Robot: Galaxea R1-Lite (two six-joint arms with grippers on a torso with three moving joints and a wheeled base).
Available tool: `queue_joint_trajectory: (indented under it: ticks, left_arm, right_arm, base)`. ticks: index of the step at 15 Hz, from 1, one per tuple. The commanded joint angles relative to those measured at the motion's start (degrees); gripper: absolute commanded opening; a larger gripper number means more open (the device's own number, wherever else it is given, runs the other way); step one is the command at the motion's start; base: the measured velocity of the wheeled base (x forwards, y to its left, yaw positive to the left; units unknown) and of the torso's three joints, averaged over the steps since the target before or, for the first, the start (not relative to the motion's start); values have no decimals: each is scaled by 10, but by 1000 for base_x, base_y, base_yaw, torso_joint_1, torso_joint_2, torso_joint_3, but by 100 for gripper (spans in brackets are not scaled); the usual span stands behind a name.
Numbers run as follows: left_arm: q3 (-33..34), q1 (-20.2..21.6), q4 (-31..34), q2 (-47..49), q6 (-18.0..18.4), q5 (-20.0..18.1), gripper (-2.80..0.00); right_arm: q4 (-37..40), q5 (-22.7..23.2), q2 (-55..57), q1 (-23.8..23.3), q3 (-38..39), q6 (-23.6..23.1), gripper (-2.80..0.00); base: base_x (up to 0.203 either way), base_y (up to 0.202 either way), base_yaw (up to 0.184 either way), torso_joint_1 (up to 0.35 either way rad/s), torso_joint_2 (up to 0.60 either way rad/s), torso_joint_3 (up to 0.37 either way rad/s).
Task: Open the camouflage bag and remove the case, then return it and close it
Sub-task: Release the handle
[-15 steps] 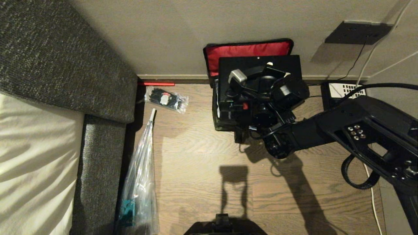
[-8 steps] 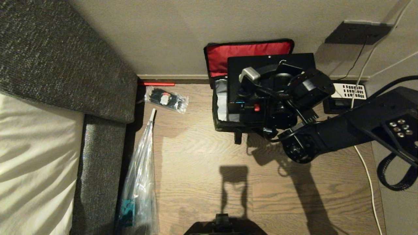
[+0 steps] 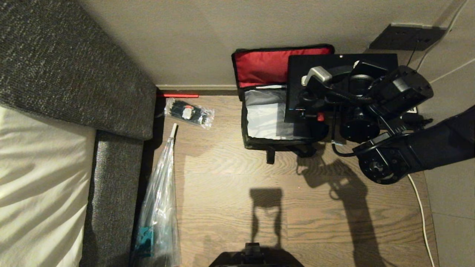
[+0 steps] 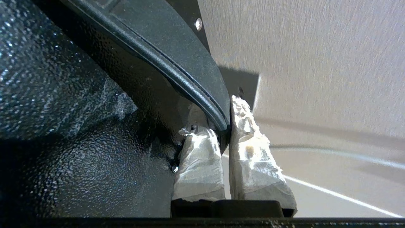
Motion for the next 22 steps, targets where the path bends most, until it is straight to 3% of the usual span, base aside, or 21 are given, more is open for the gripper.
queue_joint_trajectory:
  ticks: [1, 11, 22]
  left_arm:
    - [0, 0, -1, 0, 0, 0, -280]
    - [0, 0, -1, 0, 0, 0, -280]
    - [0, 0, 0, 0, 0, 0, -280]
  right_arm:
    - [-4, -2, -31, -25, 28, 5, -280]
    - [-4, 5, -58, -130, 93, 55, -280]
    - [-4, 6, -58, -149, 115, 77, -280]
  base:
    - [0, 0, 0, 0, 0, 0]
    - [0, 0, 0, 0, 0, 0]
    - [0, 0, 0, 0, 0, 0]
